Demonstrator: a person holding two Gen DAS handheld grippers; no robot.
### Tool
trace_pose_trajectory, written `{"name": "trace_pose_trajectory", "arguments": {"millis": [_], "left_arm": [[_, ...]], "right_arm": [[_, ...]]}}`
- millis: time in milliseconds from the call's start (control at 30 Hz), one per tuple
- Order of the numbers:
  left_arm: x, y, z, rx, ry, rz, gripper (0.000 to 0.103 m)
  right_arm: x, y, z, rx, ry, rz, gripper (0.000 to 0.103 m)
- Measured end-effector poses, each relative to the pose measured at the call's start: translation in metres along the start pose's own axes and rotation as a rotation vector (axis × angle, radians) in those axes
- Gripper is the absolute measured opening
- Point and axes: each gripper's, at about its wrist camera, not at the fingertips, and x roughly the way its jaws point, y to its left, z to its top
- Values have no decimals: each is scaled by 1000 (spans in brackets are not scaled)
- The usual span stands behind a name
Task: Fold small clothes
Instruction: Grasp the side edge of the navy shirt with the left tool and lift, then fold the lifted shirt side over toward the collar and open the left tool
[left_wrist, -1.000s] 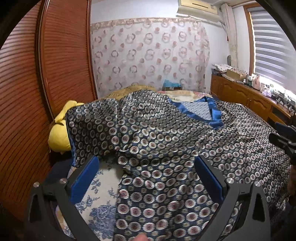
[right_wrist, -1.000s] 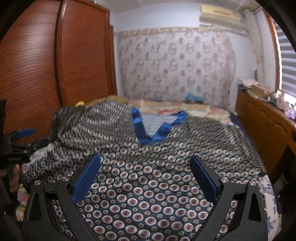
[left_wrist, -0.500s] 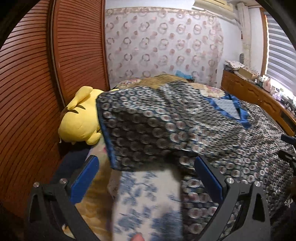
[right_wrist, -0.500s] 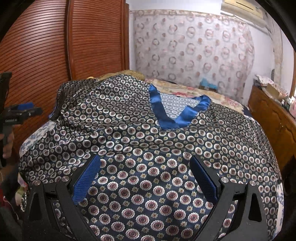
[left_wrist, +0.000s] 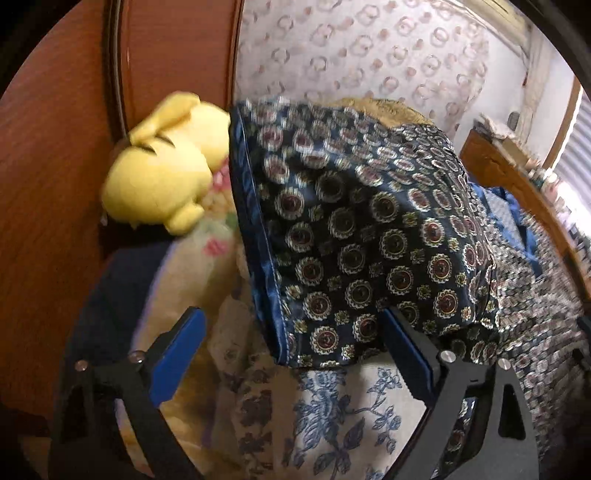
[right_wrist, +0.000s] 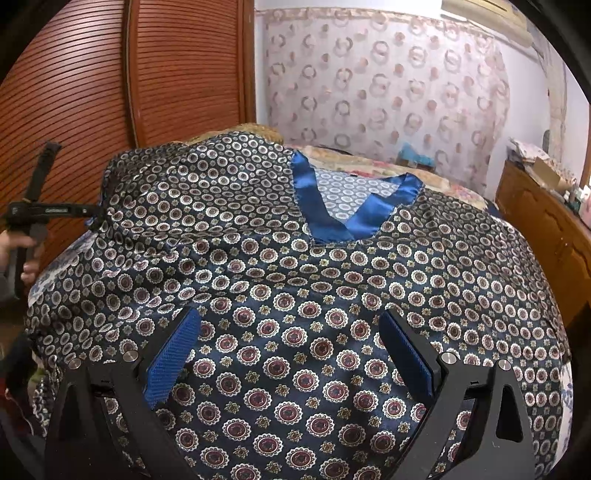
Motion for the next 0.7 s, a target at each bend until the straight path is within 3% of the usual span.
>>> {"name": "trace_pose_trajectory", "arguments": {"millis": [167, 433, 500, 533, 700], "left_arm": [[8, -2, 0, 4, 55, -6, 83], [3, -11, 1, 32, 48, -90, 42], [-2, -20, 2, 61, 40, -64, 19], [-5, -23, 1, 77, 31, -26, 15], [-40, -52, 6, 150, -86, 17, 6]], "right_arm": [[1, -3, 0, 22, 3, 8, 99], [1, -3, 0, 23, 1, 5, 99], [1, -3, 0, 23, 0, 4, 99], [1, -2, 0, 22, 0, 3, 99], [1, -1, -1, 19, -4, 2, 99]]}}
